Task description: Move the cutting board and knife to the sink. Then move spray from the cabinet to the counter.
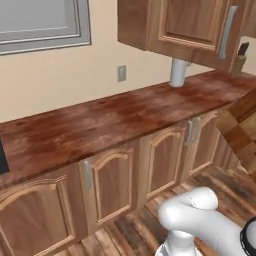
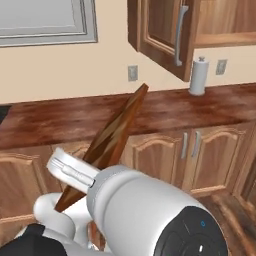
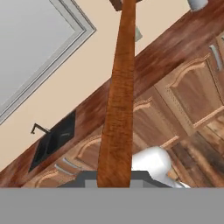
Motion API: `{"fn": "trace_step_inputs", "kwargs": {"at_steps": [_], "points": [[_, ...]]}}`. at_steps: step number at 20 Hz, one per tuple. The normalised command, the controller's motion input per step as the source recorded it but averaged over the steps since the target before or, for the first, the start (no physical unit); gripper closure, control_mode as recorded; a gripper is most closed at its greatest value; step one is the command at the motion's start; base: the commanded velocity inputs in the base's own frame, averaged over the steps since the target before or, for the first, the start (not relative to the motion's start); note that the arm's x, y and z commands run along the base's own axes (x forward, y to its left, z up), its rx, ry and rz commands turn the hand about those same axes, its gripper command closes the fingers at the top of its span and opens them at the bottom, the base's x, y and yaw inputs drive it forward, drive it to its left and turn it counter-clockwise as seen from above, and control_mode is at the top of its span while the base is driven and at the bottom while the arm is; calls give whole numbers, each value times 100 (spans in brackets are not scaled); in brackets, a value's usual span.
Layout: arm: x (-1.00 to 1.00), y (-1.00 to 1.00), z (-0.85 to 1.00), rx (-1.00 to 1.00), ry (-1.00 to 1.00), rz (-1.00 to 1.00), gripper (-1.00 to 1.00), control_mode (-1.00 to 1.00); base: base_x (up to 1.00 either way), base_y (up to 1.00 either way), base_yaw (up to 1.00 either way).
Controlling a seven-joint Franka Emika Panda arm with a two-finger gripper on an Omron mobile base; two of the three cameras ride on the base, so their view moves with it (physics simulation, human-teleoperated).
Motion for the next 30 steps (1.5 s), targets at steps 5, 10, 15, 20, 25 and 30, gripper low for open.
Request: {"fn": "trace_step_inputs", "kwargs": {"at_steps": [5,10,15,20,25,30], "points": [[0,0,0,0,0,0,100,100,-29,12,52],[0,0,0,0,0,0,100,100,-35,48,48],[0,0,0,0,0,0,100,100,-36,92,36],[0,0,0,0,0,0,100,100,-20,100,20],[0,0,0,0,0,0,100,100,4,100,4],[0,0,0,0,0,0,100,100,42,82,0]]}}
